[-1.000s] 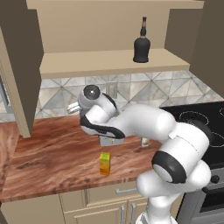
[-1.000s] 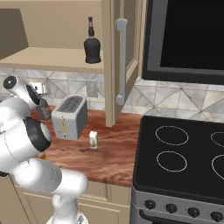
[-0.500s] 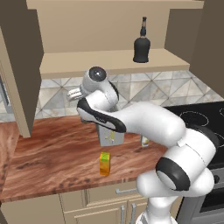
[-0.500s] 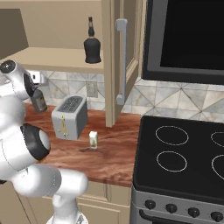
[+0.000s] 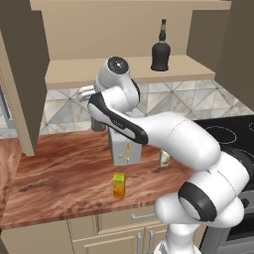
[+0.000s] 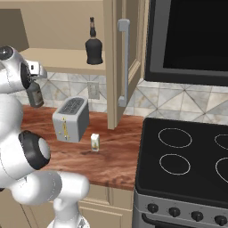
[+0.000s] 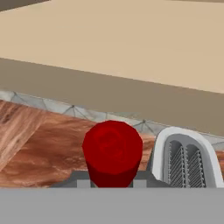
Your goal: Sort all alcoholic drinks to one cabinet, and non-alcoholic drinks to the other.
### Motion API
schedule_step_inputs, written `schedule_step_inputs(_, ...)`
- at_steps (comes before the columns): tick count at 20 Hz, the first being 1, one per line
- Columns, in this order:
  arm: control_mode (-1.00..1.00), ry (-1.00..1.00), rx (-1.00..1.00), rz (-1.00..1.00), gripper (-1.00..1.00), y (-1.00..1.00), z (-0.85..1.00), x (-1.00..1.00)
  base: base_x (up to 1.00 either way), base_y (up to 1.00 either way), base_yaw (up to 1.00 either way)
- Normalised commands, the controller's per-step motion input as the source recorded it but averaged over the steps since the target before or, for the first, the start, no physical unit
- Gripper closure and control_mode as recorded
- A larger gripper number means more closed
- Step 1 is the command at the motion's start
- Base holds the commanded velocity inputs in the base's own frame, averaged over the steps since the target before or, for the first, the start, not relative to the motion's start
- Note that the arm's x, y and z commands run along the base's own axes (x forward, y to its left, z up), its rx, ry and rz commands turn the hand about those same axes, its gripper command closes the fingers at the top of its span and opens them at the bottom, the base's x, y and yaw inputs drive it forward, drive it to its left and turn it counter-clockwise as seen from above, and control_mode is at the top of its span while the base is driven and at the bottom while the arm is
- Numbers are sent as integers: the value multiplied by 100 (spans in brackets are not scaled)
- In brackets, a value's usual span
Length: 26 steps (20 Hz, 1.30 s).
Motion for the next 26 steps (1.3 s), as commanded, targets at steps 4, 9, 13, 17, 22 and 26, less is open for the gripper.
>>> schedule_step_inputs(4, -100, 0, 1, -1, 100, -2, 44, -22, 0, 0, 0)
schedule_step_inputs(9, -100, 0, 2, -2, 100, -6, 43, -27, 0, 0, 0)
schedule_step_inputs(13, -100, 0, 3, -2, 100, -7, 42, -29, 0, 0, 0)
schedule_step_inputs(17, -100, 0, 1, -2, 100, -10, 39, -23, 0, 0, 0)
schedule_step_inputs(22, -100, 0, 0, -2, 100, -13, 31, -11, 0, 0, 0)
schedule_step_inputs(26, -100, 0, 0, -2, 100, -12, 29, -4, 0, 0, 0)
